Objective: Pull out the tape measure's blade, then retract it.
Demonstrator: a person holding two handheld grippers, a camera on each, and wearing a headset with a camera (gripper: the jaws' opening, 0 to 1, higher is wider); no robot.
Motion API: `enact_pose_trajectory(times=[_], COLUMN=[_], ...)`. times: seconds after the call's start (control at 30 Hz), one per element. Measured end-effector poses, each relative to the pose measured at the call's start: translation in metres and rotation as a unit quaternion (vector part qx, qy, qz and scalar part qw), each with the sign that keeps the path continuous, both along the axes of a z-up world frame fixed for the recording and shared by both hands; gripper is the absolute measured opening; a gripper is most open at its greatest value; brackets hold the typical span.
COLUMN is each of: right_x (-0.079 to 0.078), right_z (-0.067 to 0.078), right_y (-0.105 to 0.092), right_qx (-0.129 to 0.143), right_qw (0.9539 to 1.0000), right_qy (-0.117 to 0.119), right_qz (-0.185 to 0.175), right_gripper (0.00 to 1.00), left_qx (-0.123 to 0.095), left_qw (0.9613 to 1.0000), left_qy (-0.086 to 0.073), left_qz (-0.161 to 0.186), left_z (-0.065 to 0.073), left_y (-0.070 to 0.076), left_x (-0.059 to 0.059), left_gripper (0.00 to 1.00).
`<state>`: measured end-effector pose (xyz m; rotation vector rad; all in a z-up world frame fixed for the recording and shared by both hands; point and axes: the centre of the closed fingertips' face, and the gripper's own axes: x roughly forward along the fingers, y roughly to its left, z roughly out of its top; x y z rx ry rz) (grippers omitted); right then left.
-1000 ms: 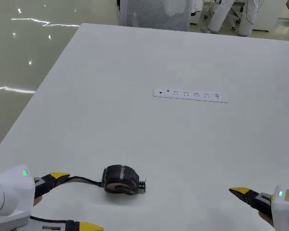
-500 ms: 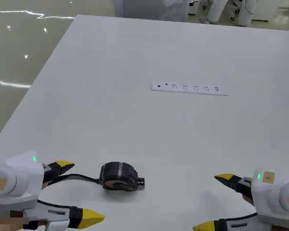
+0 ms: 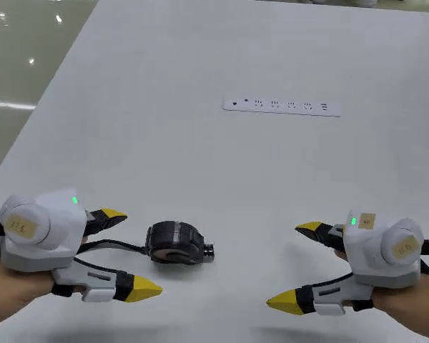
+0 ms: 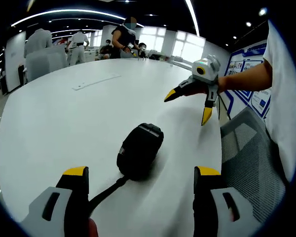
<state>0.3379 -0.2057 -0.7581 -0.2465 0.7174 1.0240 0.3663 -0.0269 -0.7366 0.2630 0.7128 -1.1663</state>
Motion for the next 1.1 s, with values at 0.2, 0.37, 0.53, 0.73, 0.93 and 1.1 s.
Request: enact_pose_trajectory(times=[0.2,0.37,0.53,0.73,0.93,1.1], right_x=[0.005,0.007,0.01,0.013,0.014,0.016], right_z=[-0.005,-0.008,-0.009,-0.011,-0.013,-0.011], right_y=[0.01,0.015,0.017,0.02,0.025,0.028], right_qx=[-0.002,-0.005,-0.003,0.0,0.002,0.004], right_qw=[0.9998,0.9996,0.9995,0.9995,0.9994,0.9993], right_qy=[0.003,0.005,0.006,0.008,0.009,0.008], right_qz=[0.019,0.029,0.03,0.031,0.034,0.037], right_gripper=[0.88,0.88,0.88,0.88,0.88,0.88], left_qx=[0.015,0.036,0.051,0.056,0.058,0.06], left_qw=[0.9992,0.9969,0.9944,0.9928,0.9917,0.991], left_qy=[-0.002,-0.014,-0.021,-0.023,-0.032,-0.034], left_qz=[-0.036,-0.068,-0.09,-0.103,-0.109,-0.115], left_z=[-0.007,-0.015,-0.023,-0.026,-0.026,-0.028], left_y=[-0.009,-0.015,-0.02,-0.023,-0.024,-0.024], left_x=[0.004,0.007,0.01,0.014,0.018,0.018], left_gripper=[0.75,0.67,0.58,0.46,0.38,0.33])
